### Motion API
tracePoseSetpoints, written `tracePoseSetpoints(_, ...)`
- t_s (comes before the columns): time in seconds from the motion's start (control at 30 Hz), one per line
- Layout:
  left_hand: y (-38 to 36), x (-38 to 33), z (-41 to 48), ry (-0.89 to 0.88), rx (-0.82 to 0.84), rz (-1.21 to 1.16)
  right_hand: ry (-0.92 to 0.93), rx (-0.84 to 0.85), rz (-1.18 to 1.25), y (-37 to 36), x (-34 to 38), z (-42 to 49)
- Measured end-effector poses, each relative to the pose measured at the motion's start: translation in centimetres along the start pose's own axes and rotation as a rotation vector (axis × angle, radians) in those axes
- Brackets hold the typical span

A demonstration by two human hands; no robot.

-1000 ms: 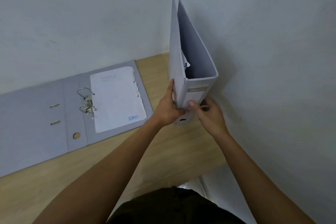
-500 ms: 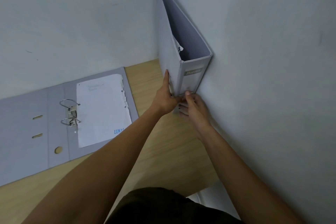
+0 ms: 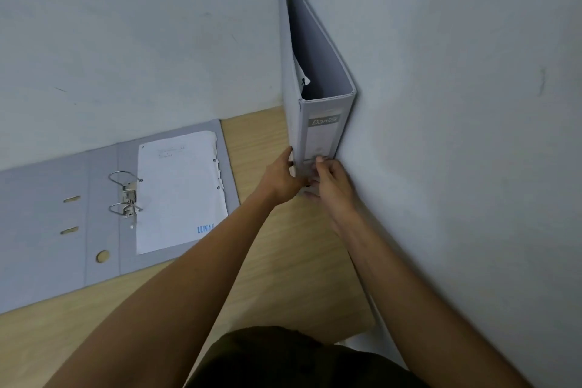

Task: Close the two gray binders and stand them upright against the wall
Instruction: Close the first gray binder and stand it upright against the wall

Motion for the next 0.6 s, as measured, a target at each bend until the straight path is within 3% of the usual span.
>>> tracePoseSetpoints(0.17,0.9,3.3,-2.8,0.183,0.123,-0.133,-0.13,0.092,-0.008,-0.4,-1.2,-1.7)
tracePoseSetpoints(0.6,14.6,21.1,-14.1,0.353,-0.079,-0.433,-0.208,0.363,-0.177,-14.9,-5.7,-10.0)
Point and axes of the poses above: each hand's wrist, its own z-axis towards the middle knuckle, its own y-axis out of the back of the hand, x = y × z, the point moved 6 cm from there along z, towards the middle knuckle, and after that the axes turned 10 degrees about y, right-handed, at the moved point
